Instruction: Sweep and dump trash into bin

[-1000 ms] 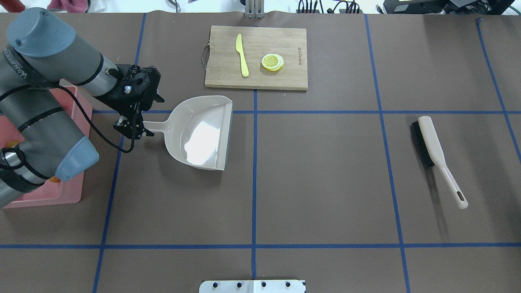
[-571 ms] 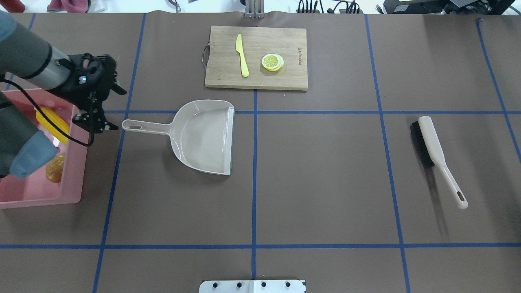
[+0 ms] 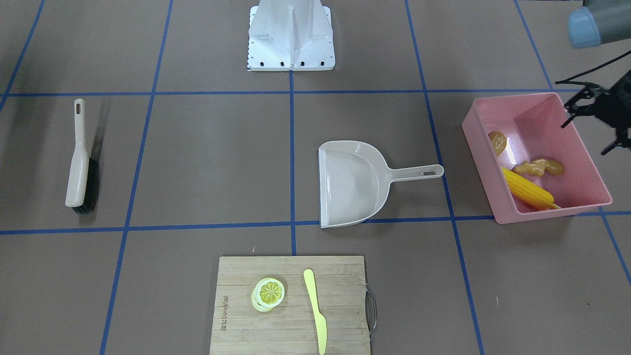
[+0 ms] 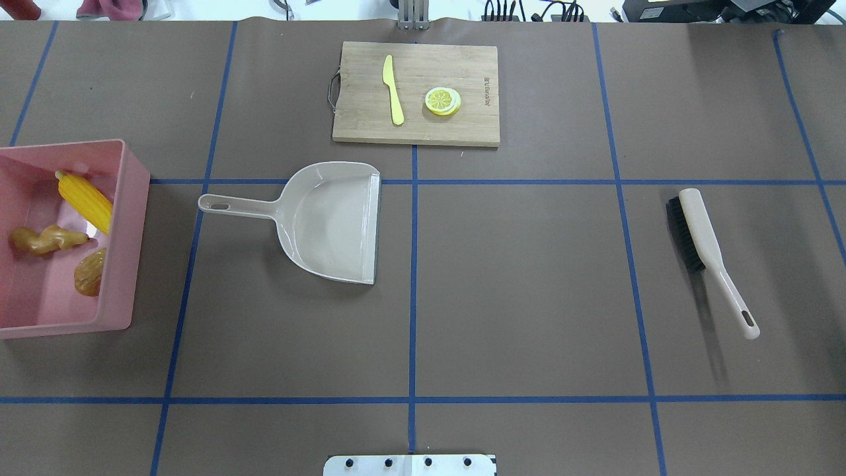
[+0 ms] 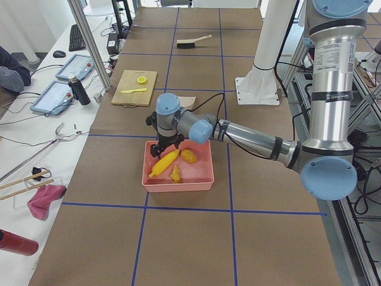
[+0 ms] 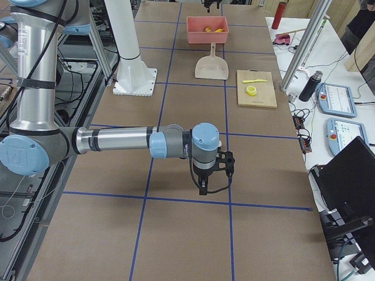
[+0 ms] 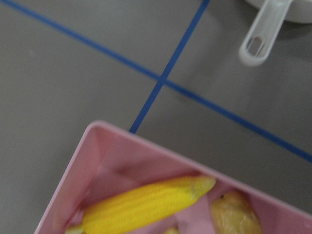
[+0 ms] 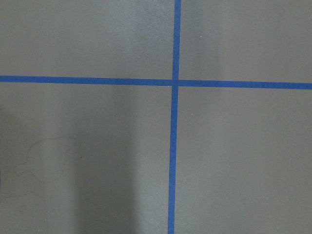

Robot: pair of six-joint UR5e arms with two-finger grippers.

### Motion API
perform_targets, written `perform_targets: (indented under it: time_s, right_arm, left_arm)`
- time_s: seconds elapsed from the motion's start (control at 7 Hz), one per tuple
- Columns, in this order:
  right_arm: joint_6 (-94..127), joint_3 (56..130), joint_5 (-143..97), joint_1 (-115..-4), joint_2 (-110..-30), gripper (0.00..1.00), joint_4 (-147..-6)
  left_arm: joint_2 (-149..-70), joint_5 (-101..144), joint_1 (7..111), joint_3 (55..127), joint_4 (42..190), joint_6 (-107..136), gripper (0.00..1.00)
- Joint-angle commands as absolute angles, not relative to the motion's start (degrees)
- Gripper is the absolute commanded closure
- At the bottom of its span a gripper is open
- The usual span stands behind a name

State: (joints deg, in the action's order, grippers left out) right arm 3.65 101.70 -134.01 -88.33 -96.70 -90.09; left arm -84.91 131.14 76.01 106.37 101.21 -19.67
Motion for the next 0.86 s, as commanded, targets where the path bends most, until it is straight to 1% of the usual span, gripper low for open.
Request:
perform_targets:
  time_s: [0.0, 0.14, 0.29, 0.43, 0.57, 0.71]
  right_arm:
    - [3.9, 101.7, -133.9, -88.3, -96.9, 0.0, -90.1]
    - [3.9, 101.7, -133.9, -88.3, -96.9, 0.0, -90.1]
    - [3.9, 101.7, -133.9, -88.3, -96.9, 0.0, -90.1]
    - [4.0, 101.7, -133.9, -88.3, -96.9, 0.0, -90.1]
    - [4.0, 101.7, -133.9, -88.3, -96.8, 0.0, -90.1]
    - [3.7, 101.7, -133.9, -88.3, -97.0, 0.0, -90.1]
  left_arm:
    - [-79.4, 130.7, 86.1, 100.6, 99.9, -19.0, 0.01]
    - [-79.5, 130.8, 90.7, 96.5, 97.8, -17.4, 0.01]
    - [-80.1, 131.2, 93.6, 96.4, 96.3, -3.5, 0.01]
    - [-81.2, 131.3, 93.7, 96.4, 97.4, 2.5, 0.01]
    - [-83.8, 131.2, 93.7, 95.5, 97.2, 2.7, 0.01]
    - [-83.7, 131.4, 93.7, 95.4, 97.8, 3.3, 0.01]
